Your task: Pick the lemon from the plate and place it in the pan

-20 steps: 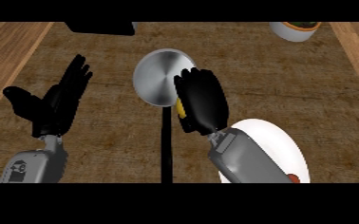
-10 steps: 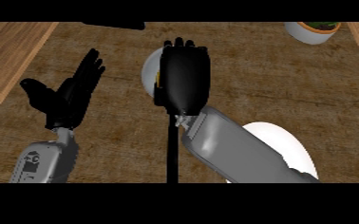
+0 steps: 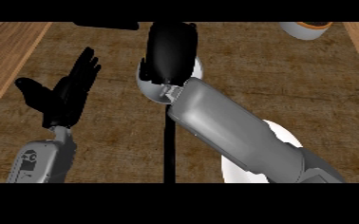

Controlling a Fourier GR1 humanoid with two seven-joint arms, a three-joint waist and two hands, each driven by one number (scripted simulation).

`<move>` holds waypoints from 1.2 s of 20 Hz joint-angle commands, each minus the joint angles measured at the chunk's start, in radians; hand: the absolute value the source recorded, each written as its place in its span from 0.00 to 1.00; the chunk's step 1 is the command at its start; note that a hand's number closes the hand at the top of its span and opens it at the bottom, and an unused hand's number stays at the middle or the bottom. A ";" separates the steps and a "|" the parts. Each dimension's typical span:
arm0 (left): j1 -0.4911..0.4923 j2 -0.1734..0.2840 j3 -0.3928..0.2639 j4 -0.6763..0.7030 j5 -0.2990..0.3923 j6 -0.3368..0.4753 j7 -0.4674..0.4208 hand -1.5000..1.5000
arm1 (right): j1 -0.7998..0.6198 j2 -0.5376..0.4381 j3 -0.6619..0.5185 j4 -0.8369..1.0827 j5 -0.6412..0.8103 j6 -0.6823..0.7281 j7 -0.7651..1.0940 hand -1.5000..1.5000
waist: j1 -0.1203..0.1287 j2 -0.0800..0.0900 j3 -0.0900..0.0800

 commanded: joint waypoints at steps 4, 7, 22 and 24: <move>-0.001 -0.002 0.010 0.000 -0.010 0.015 0.002 0.50 | -0.046 0.008 -0.008 0.257 -0.116 -0.271 -0.053 1.00 | -0.029 0.002 0.002; -0.010 -0.007 0.034 0.061 -0.012 0.018 -0.049 0.50 | 0.028 0.008 0.044 0.314 -0.171 -0.393 -0.139 1.00 | -0.027 0.007 0.001; -0.029 0.007 0.015 0.009 -0.009 -0.006 0.005 0.50 | 0.074 0.009 -0.034 0.600 -0.503 -0.529 -0.304 0.00 | 0.005 0.017 0.003; -0.005 -0.002 0.007 -0.003 -0.014 -0.011 -0.027 0.50 | 0.083 0.009 -0.045 0.630 -0.541 -0.540 -0.397 0.00 | 0.000 0.017 0.004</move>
